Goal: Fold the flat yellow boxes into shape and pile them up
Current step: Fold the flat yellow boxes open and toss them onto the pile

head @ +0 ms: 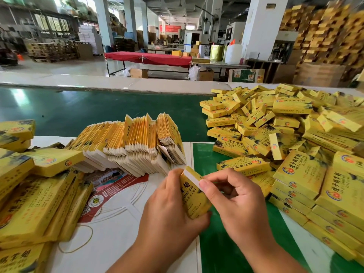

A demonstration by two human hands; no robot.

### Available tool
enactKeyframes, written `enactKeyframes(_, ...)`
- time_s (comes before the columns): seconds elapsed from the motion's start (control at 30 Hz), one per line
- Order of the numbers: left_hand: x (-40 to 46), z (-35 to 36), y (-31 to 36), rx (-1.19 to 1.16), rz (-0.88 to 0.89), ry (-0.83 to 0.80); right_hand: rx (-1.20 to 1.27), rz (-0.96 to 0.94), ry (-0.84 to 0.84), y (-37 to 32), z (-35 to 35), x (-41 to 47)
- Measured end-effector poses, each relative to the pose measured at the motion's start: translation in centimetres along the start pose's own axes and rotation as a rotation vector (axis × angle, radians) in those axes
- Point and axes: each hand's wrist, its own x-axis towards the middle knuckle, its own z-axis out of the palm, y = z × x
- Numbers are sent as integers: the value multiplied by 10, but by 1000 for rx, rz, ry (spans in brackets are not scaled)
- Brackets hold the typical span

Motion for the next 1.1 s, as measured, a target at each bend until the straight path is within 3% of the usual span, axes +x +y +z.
enactKeyframes(0.3, -1, -3, 4, 99, 28, -62, 11, -10, 41, 1, -8, 2)
enactKeyframes(0.47, -2, -2, 1, 120, 29, -74, -54, -23, -40, -1, -8, 3)
enactKeyframes(0.63, -2, -1, 0, 52, 23, -57, -195, -232, -131, -6, -11, 5)
enactKeyframes(0.77, -1, 1, -4, -43, -7, -30, -376, -336, -107, -5, -5, 4)
enactKeyframes(0.93, 2, -2, -1, -145, 107, 17, -325, -335, -72, -2, -6, 6)
enactKeyframes(1.1, 9, -11, -11, -116, 142, 89, -288, -250, -181, -1, -12, 9)
